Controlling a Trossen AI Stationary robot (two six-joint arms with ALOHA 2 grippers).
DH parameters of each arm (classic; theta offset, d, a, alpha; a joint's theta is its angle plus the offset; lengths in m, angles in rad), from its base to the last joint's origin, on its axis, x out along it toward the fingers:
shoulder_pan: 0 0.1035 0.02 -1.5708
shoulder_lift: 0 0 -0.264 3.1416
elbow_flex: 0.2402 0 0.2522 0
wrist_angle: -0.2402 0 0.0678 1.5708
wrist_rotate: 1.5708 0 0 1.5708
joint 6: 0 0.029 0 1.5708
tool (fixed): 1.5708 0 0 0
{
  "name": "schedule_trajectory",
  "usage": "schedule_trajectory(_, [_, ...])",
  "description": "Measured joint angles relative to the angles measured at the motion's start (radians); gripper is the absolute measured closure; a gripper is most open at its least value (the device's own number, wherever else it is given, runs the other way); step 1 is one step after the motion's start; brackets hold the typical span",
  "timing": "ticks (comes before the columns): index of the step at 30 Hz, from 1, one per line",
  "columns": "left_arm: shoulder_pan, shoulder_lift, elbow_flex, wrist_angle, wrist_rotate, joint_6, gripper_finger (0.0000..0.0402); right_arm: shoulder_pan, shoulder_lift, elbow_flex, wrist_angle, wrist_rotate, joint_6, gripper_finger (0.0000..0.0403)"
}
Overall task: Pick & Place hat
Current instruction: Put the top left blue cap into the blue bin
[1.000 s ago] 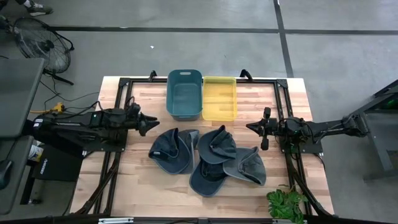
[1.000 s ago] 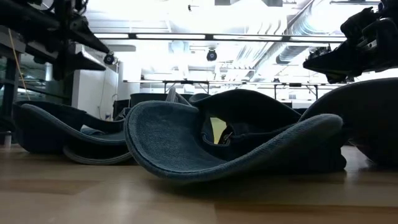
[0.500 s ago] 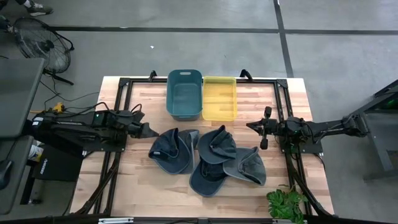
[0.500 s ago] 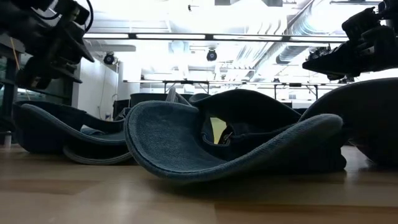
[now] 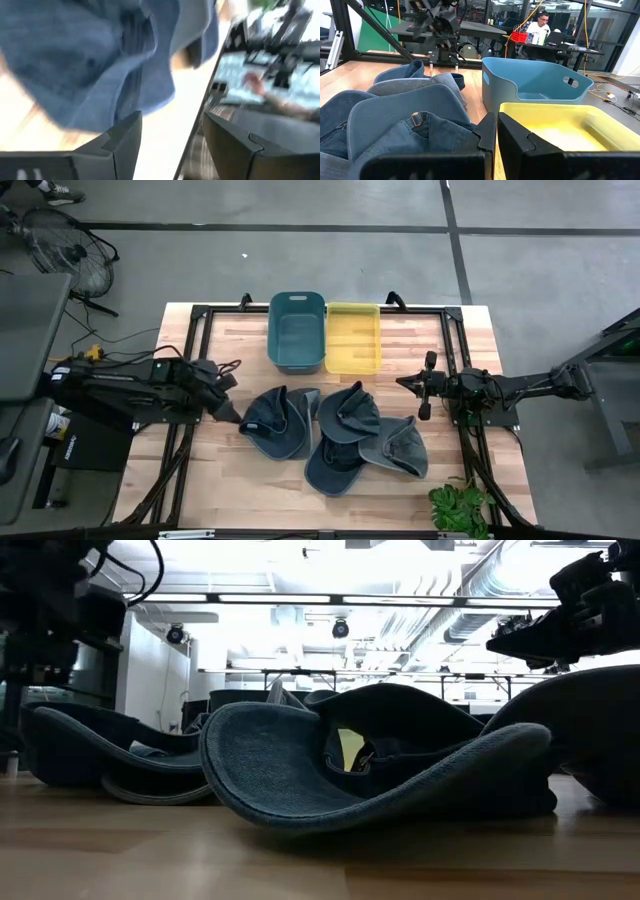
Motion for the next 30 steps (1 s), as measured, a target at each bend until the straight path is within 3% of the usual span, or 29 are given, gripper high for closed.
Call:
schedule_trajectory(4, [0.000,0.067,0.093,-0.137,0.013,0.148,0.0219,0.000,0.000,0.000,0.000,0.000,0.000,0.0391])
schedule_trajectory(12, [0.000,0.212,0.298,-0.418,-0.092,0.492,0.0264,0.000,0.000,0.000,0.000,0.000,0.000,0.0391])
schedule_trajectory(20, [0.000,0.282,0.311,-0.368,-0.026,0.890,0.0268,0.000,0.000,0.000,0.000,0.000,0.000,0.0391])
schedule_trajectory(24, [0.000,0.317,0.311,-0.348,0.000,0.972,0.0268,0.000,0.000,0.000,0.000,0.000,0.000,0.0391])
schedule_trajectory(30, [0.000,0.382,0.311,-0.328,0.031,0.976,0.0268,0.000,0.000,0.000,0.000,0.000,0.000,0.0391])
